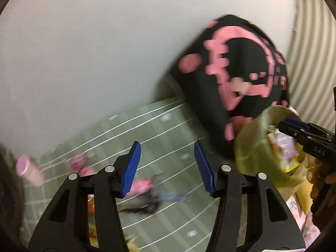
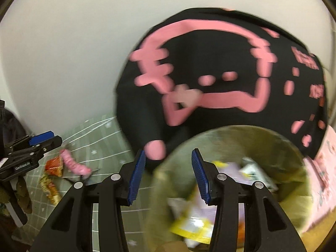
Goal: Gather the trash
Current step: 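Move both open grippers back down to the remaining trash on the mat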
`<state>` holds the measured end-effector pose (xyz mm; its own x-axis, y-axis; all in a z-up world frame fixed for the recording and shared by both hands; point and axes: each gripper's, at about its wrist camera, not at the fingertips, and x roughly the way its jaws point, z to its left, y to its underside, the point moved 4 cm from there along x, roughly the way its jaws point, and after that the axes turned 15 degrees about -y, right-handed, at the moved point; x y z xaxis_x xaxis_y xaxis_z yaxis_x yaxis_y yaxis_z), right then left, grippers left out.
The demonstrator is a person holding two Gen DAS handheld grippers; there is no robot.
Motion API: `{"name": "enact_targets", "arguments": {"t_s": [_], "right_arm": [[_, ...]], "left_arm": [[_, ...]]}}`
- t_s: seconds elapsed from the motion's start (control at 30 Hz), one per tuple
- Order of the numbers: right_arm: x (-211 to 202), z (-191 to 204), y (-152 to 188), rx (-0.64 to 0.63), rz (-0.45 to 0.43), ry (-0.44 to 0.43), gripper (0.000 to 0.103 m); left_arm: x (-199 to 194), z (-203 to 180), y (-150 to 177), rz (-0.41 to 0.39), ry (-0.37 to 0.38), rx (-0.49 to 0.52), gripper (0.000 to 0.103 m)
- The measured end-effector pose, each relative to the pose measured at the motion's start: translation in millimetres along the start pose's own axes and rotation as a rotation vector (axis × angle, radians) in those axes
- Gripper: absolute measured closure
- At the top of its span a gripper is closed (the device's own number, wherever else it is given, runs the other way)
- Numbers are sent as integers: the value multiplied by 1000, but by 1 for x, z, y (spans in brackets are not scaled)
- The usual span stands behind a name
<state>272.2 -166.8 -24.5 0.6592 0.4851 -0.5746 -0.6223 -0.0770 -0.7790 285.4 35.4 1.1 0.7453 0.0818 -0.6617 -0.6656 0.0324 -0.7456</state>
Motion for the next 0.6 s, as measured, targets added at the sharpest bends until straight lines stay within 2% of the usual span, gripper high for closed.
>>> {"name": "enact_targets", "arguments": {"t_s": [0.17,0.37,0.6], "right_arm": [[47,47,12,-77,94,-108,60],[110,100,38,-180,244,-243,60],[162,133,68,-199,352,-316,60]], "left_arm": [[9,56,37,99,-83,-43,50],[14,100,82,212,-132,-73,50],[8,156,115,269,-232,-199,50]]}}
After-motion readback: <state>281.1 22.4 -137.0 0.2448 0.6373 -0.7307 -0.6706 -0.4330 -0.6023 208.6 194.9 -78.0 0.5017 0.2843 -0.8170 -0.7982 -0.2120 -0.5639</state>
